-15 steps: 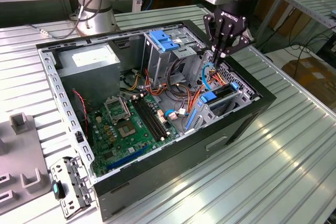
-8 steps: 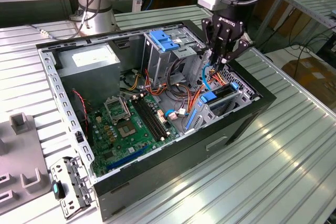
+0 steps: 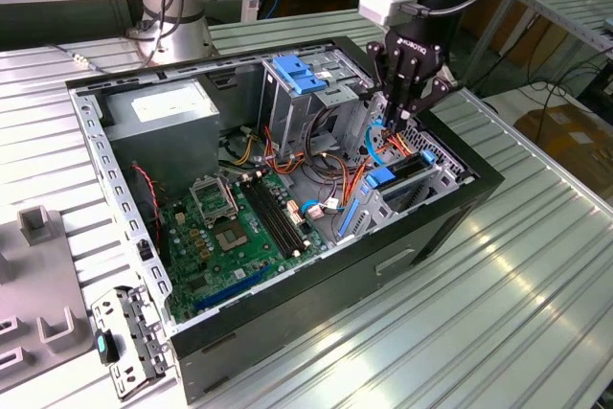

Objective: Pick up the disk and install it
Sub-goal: 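Insert the second disk wire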

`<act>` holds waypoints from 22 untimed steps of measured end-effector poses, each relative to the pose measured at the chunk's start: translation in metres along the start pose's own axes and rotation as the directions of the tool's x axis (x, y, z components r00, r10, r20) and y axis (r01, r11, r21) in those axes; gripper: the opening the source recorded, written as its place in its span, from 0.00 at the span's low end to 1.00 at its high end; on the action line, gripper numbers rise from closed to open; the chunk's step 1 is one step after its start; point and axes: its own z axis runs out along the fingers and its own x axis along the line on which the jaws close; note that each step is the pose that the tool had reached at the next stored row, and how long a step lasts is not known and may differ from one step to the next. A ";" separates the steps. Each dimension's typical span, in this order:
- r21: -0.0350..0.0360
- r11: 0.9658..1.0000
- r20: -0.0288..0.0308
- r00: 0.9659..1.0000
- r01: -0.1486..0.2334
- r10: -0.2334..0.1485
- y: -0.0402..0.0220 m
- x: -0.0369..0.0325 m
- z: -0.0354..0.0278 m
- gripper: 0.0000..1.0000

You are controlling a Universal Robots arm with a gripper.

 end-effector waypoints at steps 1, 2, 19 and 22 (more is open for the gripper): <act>0.000 1.000 -0.006 1.000 0.000 0.000 0.0000 -0.0001 0.0002 0.22; -0.001 1.000 -0.017 1.000 0.000 0.000 0.0000 -0.0004 0.0003 0.22; -0.003 1.000 -0.085 0.996 0.001 -0.001 0.0000 -0.0026 0.0027 0.16; -0.002 1.000 -0.074 0.997 0.003 -0.003 0.0004 0.0049 0.0043 0.16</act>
